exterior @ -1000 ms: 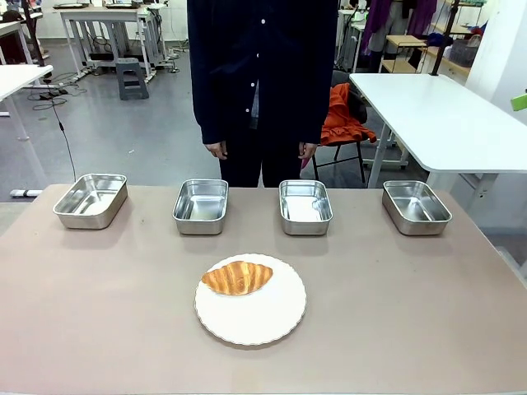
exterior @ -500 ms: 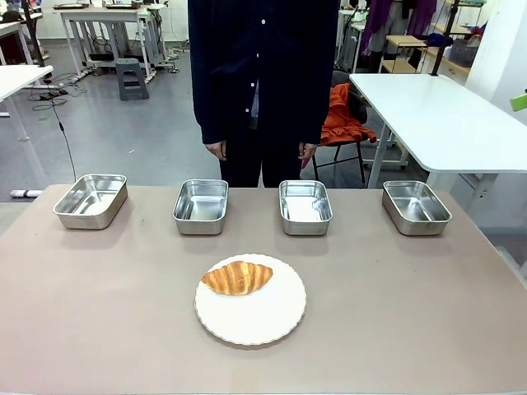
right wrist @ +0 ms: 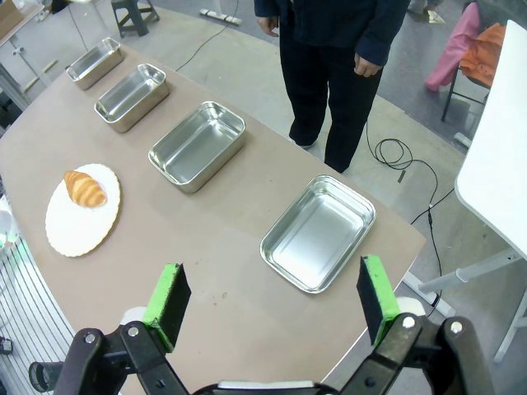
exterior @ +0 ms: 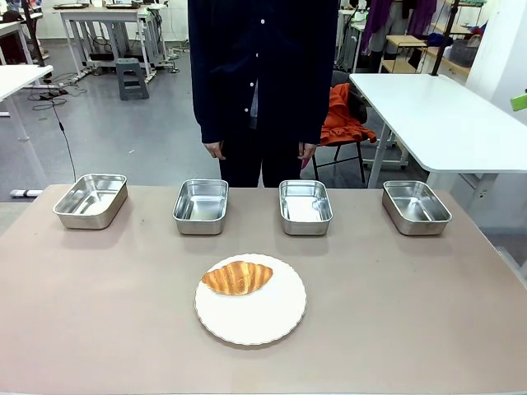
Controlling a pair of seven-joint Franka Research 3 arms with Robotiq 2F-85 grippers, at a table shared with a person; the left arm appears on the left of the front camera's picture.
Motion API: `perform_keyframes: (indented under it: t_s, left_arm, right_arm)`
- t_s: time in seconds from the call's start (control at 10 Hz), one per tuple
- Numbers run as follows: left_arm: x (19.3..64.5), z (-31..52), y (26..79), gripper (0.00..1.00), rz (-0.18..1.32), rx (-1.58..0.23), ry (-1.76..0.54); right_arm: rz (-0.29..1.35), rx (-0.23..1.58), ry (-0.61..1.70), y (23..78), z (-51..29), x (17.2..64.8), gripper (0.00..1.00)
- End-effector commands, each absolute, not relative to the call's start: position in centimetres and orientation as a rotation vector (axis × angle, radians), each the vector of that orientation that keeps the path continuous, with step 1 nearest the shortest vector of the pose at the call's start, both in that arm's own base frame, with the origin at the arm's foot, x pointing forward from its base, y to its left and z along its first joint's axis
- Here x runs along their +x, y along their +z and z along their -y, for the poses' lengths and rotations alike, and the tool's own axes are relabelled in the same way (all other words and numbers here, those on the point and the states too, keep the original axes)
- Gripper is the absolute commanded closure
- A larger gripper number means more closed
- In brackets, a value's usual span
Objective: Place the bread in the container.
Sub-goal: Place the Butter Roll into the Airtight Container indicated by the human.
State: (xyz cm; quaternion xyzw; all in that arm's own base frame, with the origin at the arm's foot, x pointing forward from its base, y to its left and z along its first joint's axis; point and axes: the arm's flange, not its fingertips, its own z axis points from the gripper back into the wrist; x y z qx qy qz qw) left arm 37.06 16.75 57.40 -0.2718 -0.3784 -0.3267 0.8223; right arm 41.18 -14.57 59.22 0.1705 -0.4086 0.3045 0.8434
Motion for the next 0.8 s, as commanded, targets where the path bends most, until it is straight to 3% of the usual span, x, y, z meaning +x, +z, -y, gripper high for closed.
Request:
perform_keyframes:
  t_s: [0.0,0.7]
  left_arm:
    - [36.93,-16.88,57.44,0.00,0.813,-0.578,-0.710]
    - [36.93,-16.88,57.44,0.00,0.813,-0.578,-0.710]
  right_arm:
    - [0.869,0.362,0.648,59.26,14.59,41.24,0.00]
    - [0.869,0.362,0.648,59.26,14.59,41.24,0.00]
